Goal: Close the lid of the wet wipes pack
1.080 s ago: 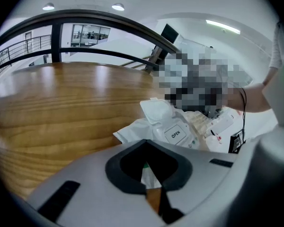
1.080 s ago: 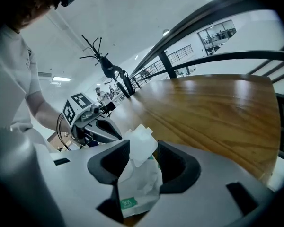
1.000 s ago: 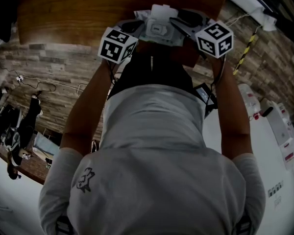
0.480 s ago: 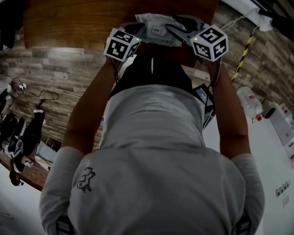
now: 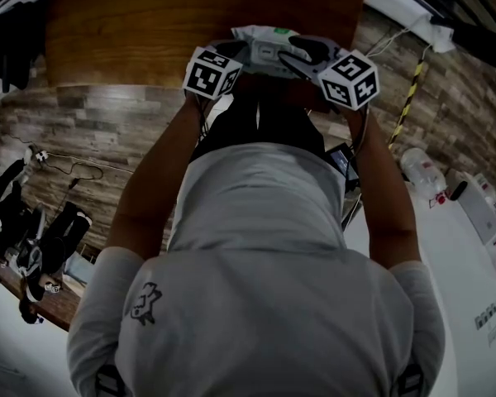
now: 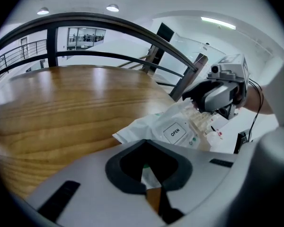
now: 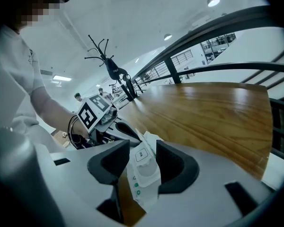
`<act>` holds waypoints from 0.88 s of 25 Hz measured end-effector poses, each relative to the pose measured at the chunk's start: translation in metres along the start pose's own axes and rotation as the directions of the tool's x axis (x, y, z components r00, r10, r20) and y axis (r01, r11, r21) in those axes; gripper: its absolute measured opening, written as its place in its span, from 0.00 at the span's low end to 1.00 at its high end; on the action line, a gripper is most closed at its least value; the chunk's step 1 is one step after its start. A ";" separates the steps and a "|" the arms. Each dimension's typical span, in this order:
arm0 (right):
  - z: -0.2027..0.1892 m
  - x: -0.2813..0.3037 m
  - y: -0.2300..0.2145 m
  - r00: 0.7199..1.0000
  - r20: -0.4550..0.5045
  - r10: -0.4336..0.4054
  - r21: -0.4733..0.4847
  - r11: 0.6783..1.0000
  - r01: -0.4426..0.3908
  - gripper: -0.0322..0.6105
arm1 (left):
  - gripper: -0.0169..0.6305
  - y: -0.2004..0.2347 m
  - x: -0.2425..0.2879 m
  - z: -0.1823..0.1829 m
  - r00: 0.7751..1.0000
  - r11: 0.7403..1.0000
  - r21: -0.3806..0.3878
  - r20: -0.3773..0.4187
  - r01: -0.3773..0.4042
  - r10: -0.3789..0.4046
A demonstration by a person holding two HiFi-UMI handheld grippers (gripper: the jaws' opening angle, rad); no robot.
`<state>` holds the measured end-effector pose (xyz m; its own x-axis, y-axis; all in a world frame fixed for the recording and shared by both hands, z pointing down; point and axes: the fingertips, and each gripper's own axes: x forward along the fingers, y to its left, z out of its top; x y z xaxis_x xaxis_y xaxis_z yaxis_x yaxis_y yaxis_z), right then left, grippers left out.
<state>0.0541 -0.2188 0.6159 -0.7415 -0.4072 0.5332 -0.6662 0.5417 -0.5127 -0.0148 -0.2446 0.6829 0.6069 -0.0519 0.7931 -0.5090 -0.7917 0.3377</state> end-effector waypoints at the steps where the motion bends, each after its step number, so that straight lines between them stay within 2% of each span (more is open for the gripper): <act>1: -0.001 0.000 0.001 1.000 -0.001 -0.002 0.003 1.000 0.002 0.32 | 0.04 0.000 0.000 0.000 1.000 1.000 0.000 -0.002 0.002 -0.002; 14: -0.019 0.012 0.014 1.000 -0.004 -0.024 0.072 0.997 0.024 0.32 | 0.04 -0.002 0.000 0.002 1.000 0.999 0.032 -0.020 0.014 -0.014; 22: -0.029 0.025 0.014 0.998 -0.021 -0.057 0.055 0.997 0.058 0.32 | 0.04 -0.002 0.001 0.001 0.999 0.998 0.056 -0.020 0.026 -0.025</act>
<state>0.0289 -0.1998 0.6413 -0.7006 -0.4221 0.5753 -0.7114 0.4760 -0.5171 -0.0125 -0.2434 0.6819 0.6067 -0.0200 0.7947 -0.4580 -0.8259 0.3288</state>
